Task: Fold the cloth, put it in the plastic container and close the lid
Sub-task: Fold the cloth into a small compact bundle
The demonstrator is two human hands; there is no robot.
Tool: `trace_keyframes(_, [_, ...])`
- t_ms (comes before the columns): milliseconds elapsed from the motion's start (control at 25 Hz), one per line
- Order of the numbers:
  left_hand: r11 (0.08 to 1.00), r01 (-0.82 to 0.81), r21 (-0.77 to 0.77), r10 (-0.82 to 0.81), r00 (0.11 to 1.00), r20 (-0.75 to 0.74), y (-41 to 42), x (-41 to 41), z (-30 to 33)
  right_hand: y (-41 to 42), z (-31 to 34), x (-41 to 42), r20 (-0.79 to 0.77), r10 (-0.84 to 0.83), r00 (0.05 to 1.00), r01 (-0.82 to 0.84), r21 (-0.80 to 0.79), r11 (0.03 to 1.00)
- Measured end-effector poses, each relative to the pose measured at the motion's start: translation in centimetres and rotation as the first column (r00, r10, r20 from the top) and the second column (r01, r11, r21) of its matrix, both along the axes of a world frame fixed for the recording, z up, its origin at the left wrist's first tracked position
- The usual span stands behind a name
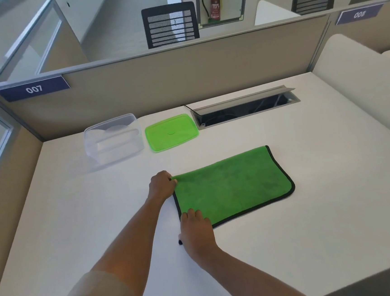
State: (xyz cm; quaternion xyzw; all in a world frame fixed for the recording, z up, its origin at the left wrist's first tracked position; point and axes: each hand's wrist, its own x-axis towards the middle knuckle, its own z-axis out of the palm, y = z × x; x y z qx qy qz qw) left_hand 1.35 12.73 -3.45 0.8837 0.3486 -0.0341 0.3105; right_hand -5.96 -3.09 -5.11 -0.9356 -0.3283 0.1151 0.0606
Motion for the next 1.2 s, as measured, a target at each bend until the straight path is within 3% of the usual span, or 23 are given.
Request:
trace_keyframes(240, [1.000,-0.022,0.006,0.021,1.000,0.022,-0.3,-0.4,0.1,-0.2,0.3,0.4,0.041,-0.033,0.999,0.033,0.009,0.999])
trace_keyframes(480, [0.995,-0.095,-0.011,0.096,0.984,0.147,-1.1,0.4,1.6,-2.1,1.6,1.5,0.031,-0.100,0.995,0.092,0.202,0.975])
trace_keyframes(680, [0.995,-0.104,-0.010,0.102,0.957,0.270,-3.2,3.4,4.6,-4.4,3.7,4.2,-0.069,-0.246,0.967,0.252,0.417,0.873])
trace_keyframes(880, [0.996,-0.071,-0.051,0.083,0.940,0.330,-7.6,7.3,6.9,-7.7,6.8,7.5,-0.313,-0.298,0.902,0.426,0.521,0.740])
trace_keyframes(1000, [0.998,-0.043,-0.047,0.056,0.938,0.342,-10.3,9.5,7.4,-10.6,7.5,9.7,-0.419,-0.308,0.854,0.507,0.540,0.672])
trace_keyframes(1200, [0.998,-0.033,-0.053,0.049,0.938,0.343,-15.0,13.3,7.1,-16.2,7.5,14.0,-0.500,-0.304,0.811,0.558,0.503,0.660])
